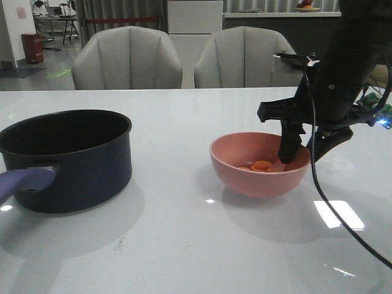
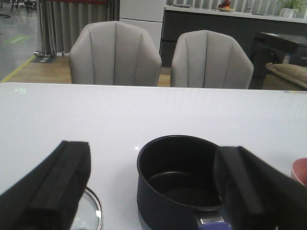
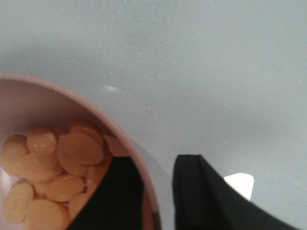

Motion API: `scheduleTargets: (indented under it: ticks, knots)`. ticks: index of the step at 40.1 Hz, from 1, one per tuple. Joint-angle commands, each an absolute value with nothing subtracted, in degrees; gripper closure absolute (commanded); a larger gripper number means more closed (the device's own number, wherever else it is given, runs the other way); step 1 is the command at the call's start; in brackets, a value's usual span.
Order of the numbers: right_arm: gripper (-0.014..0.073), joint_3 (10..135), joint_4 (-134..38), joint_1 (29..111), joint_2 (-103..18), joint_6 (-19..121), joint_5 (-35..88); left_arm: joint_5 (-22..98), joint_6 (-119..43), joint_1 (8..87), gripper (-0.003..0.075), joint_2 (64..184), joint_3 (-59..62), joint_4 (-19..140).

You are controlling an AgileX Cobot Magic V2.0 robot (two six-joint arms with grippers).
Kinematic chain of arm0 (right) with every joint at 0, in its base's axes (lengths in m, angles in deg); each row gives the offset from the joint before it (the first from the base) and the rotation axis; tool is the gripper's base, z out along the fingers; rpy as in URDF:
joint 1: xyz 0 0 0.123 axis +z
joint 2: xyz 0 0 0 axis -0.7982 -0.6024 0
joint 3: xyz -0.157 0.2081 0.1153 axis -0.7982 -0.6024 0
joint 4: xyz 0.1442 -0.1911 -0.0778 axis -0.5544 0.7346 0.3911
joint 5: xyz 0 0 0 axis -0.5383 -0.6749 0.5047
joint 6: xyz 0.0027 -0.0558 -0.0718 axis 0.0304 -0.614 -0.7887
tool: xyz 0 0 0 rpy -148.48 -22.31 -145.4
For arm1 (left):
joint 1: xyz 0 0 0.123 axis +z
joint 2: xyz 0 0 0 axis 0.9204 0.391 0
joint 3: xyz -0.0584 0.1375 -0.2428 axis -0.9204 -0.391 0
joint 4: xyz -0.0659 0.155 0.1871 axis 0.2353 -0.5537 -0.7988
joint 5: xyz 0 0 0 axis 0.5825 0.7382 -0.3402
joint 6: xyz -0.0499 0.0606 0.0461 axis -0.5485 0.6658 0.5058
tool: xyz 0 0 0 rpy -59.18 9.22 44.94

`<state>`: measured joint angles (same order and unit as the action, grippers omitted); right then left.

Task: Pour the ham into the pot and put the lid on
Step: 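Grasp the rim of the pink bowl with the right gripper, then lift the pink bowl and carry it above the pot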

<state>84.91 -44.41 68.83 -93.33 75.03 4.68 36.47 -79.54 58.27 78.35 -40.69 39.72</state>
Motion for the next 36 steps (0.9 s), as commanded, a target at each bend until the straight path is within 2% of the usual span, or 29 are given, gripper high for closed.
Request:
scheduleTargets:
  ticks: [1,4,12,17,24,36]
  knots:
    - [0.0472,87.28,-46.33,68.84,-90.86,74.68,5.78,31.59,-79.52,58.07,0.0158,78.69,-39.03,40.27]
    - [0.0442,88.19,-46.78,68.84,-90.74,74.68,5.66,31.59,-79.52,58.07,0.0158,78.69,-39.03,40.27]
    - [0.0446,91.11,-47.28,68.84,-90.55,74.74,7.37,31.59,-79.52,58.07,0.0158,78.69,-39.03,40.27]
    - [0.0446,94.70,-48.50,69.21,-90.55,74.12,4.32,31.59,-79.52,58.07,0.0158,78.69,-39.03,40.27]
    - [0.0446,99.10,-48.00,74.94,-88.64,66.91,6.17,31.59,-79.52,58.07,0.0158,78.69,-39.03,40.27]
    - [0.0450,99.11,-45.56,85.10,-87.91,66.78,15.19,31.59,-79.52,58.07,0.0158,78.69,-39.03,40.27]
